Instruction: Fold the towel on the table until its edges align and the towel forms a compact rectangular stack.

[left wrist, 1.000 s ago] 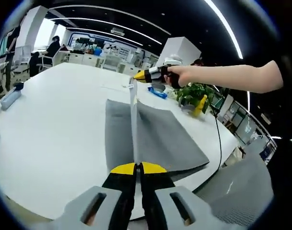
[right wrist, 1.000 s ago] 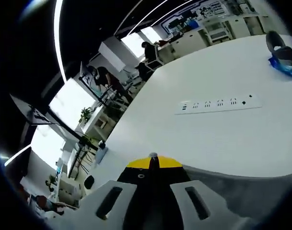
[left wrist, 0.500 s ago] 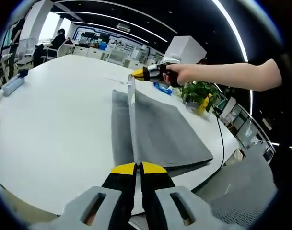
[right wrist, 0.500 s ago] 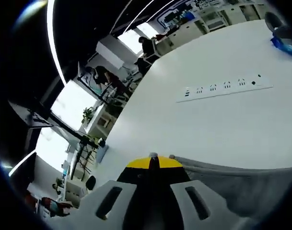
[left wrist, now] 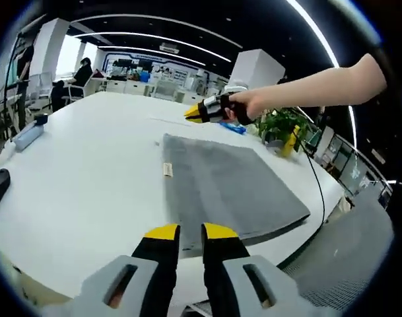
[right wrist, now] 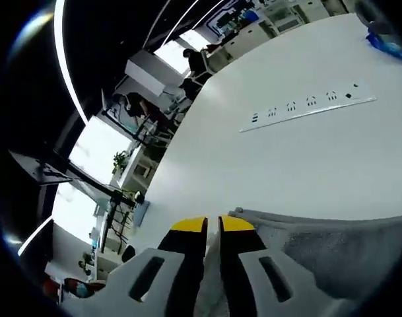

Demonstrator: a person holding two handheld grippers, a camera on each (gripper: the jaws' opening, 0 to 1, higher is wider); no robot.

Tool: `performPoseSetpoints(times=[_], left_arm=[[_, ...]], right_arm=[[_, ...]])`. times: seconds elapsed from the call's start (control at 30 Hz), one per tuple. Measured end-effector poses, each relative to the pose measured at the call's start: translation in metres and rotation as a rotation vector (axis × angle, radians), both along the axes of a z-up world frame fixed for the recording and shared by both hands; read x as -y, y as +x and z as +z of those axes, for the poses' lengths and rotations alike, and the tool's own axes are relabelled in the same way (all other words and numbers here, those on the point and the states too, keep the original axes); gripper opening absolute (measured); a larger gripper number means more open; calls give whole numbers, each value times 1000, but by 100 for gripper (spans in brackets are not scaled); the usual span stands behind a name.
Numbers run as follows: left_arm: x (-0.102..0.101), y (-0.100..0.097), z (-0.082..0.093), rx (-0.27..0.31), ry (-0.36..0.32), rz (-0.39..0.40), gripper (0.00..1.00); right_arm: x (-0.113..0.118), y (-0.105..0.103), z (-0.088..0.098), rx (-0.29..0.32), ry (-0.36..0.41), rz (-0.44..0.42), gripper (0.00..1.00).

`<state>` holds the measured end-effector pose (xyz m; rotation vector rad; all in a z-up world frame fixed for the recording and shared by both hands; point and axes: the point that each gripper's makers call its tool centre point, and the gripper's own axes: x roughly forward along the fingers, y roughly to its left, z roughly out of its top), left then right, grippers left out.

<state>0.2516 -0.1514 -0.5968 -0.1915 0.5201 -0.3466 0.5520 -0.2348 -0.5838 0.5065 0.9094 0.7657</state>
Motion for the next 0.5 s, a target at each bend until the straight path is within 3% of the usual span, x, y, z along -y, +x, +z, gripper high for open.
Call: performPoseSetpoints(times=[0.13,0.23,0.27,0.43,0.5], left_arm=[[1,7,18,48,-57,-8,17],[8,15,34,94,-54,-32,18],[12,20,45,139,-31,-51,18],[39,34,81,250,11,-137,17],[54,36,92,260,20,-194,16]], right_arm=[[21,-7,-6,4,-52,4,5],[45,-6,-8,6,-75,-31,7],[51,-5,-7,8,-73,-43,9],[81,-20,2,26,-59,-65,9],[89,-32,6,-7,13,-90,10]])
